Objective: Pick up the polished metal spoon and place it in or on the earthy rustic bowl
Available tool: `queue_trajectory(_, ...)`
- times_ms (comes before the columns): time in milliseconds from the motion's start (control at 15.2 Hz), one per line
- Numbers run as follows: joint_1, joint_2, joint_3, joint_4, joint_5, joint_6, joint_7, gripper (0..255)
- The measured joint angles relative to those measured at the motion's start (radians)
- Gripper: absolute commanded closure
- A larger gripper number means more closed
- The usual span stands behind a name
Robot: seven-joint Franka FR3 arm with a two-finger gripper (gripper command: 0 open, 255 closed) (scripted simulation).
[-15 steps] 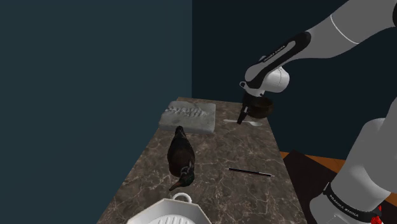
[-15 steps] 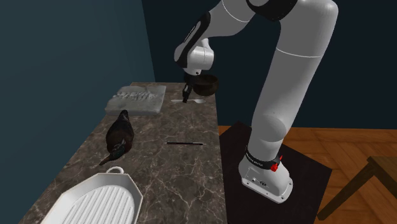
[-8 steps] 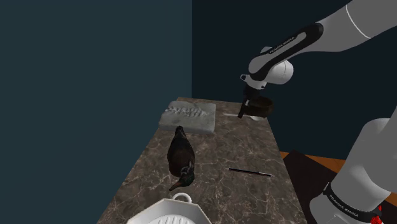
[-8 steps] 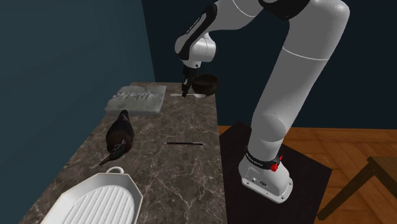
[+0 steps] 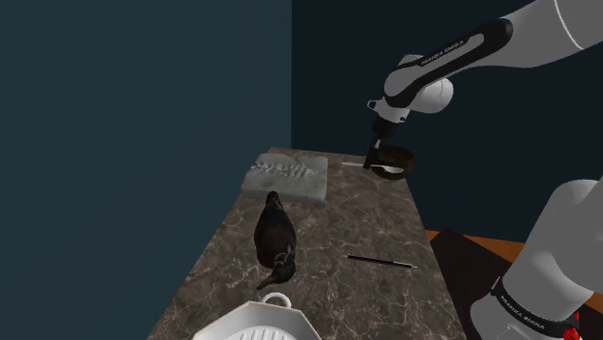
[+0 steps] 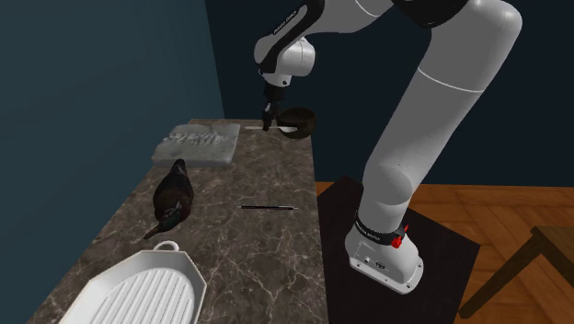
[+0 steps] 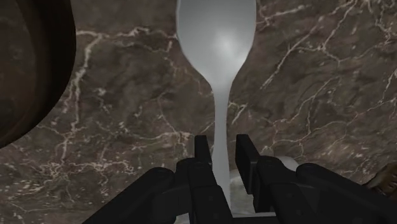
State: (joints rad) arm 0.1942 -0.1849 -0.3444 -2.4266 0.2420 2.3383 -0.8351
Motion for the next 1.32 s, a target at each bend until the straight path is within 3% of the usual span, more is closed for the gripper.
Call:
queue_trajectory(792,-0.015,-0.080,0.015,0.089,-0.059,-0.159,0.067,255)
queue_trajectory(1320,-0.068,0.034,-0.105,0.247,-0.030,-0.246,-0.111,255)
